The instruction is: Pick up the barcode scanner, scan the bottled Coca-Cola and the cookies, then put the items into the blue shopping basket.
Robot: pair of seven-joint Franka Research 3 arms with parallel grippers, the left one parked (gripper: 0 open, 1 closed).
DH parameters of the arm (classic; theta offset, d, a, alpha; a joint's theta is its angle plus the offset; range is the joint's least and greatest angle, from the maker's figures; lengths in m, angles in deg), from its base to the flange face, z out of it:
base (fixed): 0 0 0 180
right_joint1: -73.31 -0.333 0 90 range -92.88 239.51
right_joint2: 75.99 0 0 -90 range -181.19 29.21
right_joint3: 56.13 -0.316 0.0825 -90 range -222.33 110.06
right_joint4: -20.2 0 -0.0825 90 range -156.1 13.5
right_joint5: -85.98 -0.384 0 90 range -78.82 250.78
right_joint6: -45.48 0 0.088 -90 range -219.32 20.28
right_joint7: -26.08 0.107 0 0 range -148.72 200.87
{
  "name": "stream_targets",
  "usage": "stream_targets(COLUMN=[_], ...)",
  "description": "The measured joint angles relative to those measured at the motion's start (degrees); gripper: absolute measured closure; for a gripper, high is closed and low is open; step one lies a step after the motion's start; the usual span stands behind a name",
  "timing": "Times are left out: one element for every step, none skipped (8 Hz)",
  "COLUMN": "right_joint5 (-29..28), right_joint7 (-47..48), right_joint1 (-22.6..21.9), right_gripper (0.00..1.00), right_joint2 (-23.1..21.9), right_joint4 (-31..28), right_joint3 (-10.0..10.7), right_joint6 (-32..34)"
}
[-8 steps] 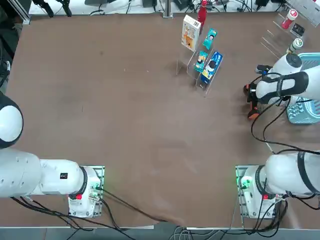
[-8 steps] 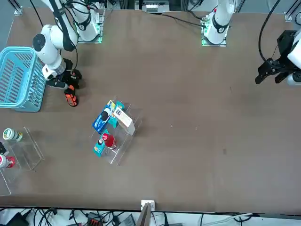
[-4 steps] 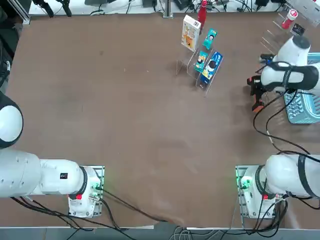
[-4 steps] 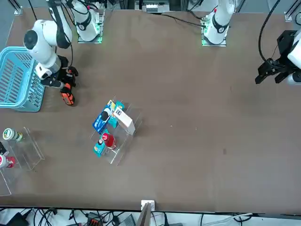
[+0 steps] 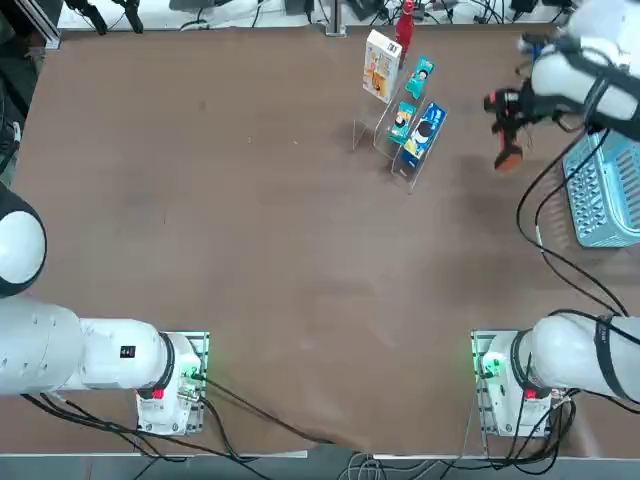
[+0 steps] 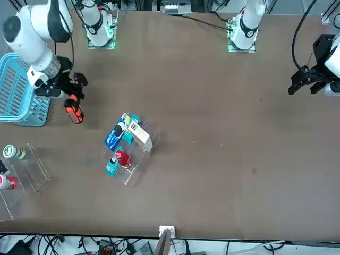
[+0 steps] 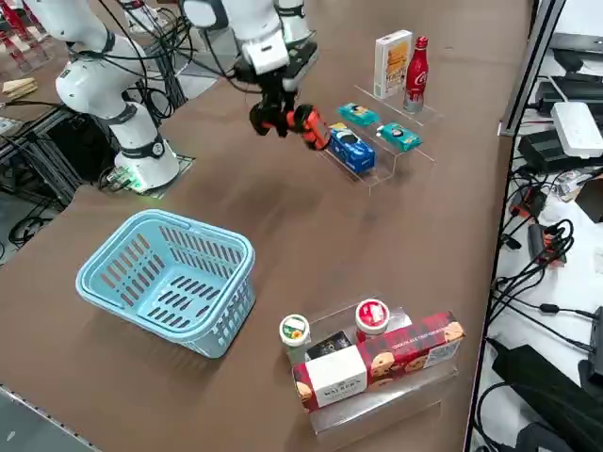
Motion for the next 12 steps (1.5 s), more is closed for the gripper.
stream_targets(right_joint5=[-5.1, -10.9, -18.3, -27.3, -34.4, -38.4, -41.7, -44.7, -46.3, -46.7, -47.1, -47.4], right_joint7=[0.0, -0.4, -3.3, -9.1, -14.6, -17.4, -18.6, -20.1, -20.9, -21.0, -21.0, -21.0], right_joint1=[-0.9, -1.0, -0.7, 0.1, 1.2, 2.4, 3.2, 3.7, 3.9, 4.1, 4.5, 5.4], right_gripper=[0.57, 0.57, 0.57, 0.57, 0.57, 0.57, 0.57, 0.57, 0.57, 0.57, 0.57, 0.57], right_joint2=[1.7, 4.3, 7.2, 9.9, 12.3, 13.9, 14.8, 15.2, 15.2, 15.2, 15.2, 15.3], right_joint4=[4.6, 8.2, 10.1, 10.9, 11.2, 11.3, 11.3, 11.3, 11.3, 11.3, 11.3, 11.3], right_joint3=[0.0, 0.1, 0.6, 1.2, 1.5, 1.7, 1.8, 1.8, 1.8, 1.8, 1.8, 1.8], right_joint6=[2.9, 4.4, 4.5, 4.5, 4.5, 4.5, 4.6, 4.9, 5.2, 5.8, 7.2, 9.3])
